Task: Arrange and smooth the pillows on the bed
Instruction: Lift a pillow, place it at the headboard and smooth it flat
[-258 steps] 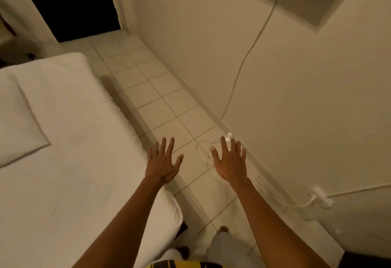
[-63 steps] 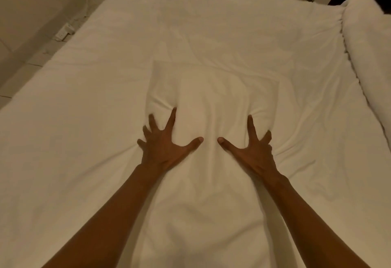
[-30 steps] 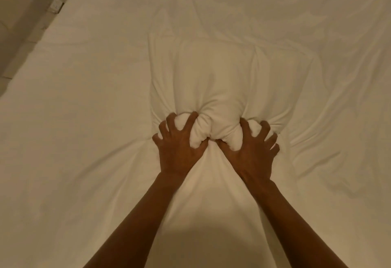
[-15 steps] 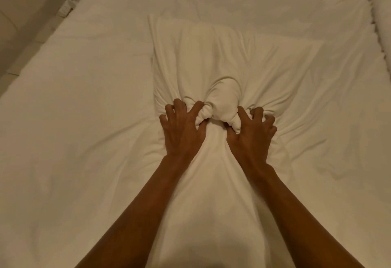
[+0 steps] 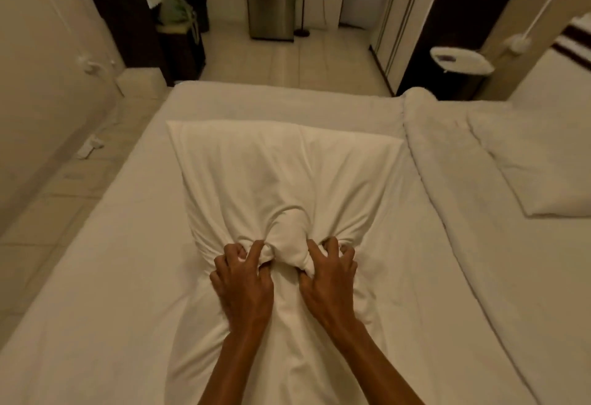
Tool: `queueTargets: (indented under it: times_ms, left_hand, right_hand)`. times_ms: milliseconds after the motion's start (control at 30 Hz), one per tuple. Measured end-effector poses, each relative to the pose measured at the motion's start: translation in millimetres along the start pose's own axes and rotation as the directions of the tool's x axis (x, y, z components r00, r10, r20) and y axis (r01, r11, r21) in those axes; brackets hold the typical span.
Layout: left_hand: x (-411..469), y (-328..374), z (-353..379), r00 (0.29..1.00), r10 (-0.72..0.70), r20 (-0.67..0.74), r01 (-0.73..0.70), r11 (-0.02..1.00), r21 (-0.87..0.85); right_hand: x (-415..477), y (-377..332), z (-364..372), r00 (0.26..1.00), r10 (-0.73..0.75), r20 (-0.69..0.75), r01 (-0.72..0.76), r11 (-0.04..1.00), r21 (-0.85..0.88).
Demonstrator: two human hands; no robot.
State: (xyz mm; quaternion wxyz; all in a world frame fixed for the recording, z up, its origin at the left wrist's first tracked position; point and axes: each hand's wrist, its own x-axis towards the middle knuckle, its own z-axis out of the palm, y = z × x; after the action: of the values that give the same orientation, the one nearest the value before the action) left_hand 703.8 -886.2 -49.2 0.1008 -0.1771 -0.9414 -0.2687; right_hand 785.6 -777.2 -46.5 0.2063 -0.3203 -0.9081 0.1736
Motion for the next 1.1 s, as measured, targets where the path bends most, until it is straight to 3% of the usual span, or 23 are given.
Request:
queueTargets:
  times_ms: [200, 467, 800, 1100]
  left_hand:
    - [20.8, 71.0, -134.2, 0.998, 0.007, -0.066, -0.014, 0.994, -0.108]
    - [52.8, 169.0, -275.0, 0.963, 0.139, -0.23, -0.202, 0.939, -0.279]
    - [49.7, 294.6, -329.0, 0.87, 0.385, -0.308, -0.485, 0.784, -0.388]
    - [-12.9, 442.1, -311.8, 0.764, 0.54, -0.355, -0.645, 0.666, -0.374]
  right_hand:
    - [17.5, -66.7, -146.3, 0.997, -0.021, -0.079, 0.017, 0.999, -0.049]
    - [43.8, -122.2, -313.0, 0.942, -0.099, -0.321, 0.063, 0.991, -0.121]
    - [40.1, -91.3, -445.9, 0.847, 0.013, -0.531, -0.075, 0.993, -0.096]
    - [16.7, 22.0, -541.9, 0.752, 0.166, -0.638, -0.233, 0.972, -0.02]
